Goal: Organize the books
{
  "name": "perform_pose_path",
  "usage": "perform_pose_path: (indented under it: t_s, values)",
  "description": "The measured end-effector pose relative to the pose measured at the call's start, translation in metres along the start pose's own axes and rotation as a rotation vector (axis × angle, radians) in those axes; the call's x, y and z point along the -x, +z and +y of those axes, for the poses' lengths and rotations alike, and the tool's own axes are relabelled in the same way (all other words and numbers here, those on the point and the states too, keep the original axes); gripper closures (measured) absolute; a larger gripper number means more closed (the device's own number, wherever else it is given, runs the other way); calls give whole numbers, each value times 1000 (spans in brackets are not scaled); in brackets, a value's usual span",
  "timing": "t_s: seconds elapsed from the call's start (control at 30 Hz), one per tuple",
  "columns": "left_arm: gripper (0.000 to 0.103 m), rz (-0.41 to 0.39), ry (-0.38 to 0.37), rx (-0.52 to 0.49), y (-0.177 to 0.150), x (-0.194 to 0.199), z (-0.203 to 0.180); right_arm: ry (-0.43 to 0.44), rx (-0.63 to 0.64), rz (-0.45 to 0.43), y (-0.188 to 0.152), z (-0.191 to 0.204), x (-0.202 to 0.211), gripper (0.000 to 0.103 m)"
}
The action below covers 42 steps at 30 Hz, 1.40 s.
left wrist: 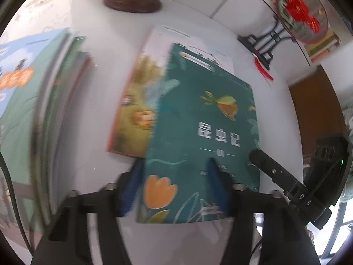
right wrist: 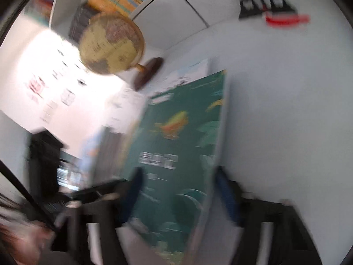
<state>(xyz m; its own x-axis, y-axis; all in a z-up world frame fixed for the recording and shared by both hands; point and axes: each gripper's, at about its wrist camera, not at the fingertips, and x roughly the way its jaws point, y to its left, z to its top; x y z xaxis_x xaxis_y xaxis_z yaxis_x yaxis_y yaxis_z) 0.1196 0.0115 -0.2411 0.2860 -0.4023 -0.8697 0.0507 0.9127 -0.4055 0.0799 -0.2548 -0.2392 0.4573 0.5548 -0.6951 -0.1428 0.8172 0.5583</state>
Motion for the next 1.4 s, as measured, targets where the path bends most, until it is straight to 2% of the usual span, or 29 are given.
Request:
perform_pose_path:
  t_s: [0.03, 0.07, 0.1, 0.17, 0.23, 0.27, 0.4, 0.43, 0.5, 0.6, 0.77, 0.87, 1.03, 1.4]
  values:
    - [62, -11, 13, -4, -1, 1, 4, -12, 23, 6, -2, 1, 1, 56]
    - [62, -19, 26, -10, -2, 3, 7, 12, 20, 11, -3, -1, 2, 57]
    - [62, -21, 28, -10, -1, 3, 9, 74, -3, 6, -5, -5, 7, 61]
    - [62, -14, 11, 3, -2, 4, 14, 211, -46, -25, -9, -10, 16, 61]
    - [62, -11, -24, 10, -2, 7, 16, 267, -60, -31, -13, -10, 20, 61]
    - [62, -7, -46, 7, -1, 5, 14, 263, -61, -22, -15, -9, 19, 62]
    - [62, 0, -91, -26, 2, 4, 4, 208, -66, 44, -27, -3, 2, 66]
    - [62, 1, -112, -35, 1, 2, 2, 179, -39, 45, -31, 3, -1, 67]
    - [62, -5, -150, -23, -3, 8, 1, 140, 1, 45, -33, 12, 0, 78]
    - [62, -34, -223, 7, -4, 22, 0, 37, 87, 62, -37, 24, -5, 81]
    - [62, -37, -218, -3, 2, 31, 1, -99, 250, 51, -40, 50, 2, 81]
    - [62, -45, -243, -2, 1, 43, 8, -107, 252, 26, -38, 54, 9, 81]
    - [62, -59, -243, -39, -1, 55, 10, -137, 277, -9, -34, 66, 21, 81]
    - [62, -81, -257, -48, 2, 75, 15, -190, 362, -71, -33, 98, 30, 82]
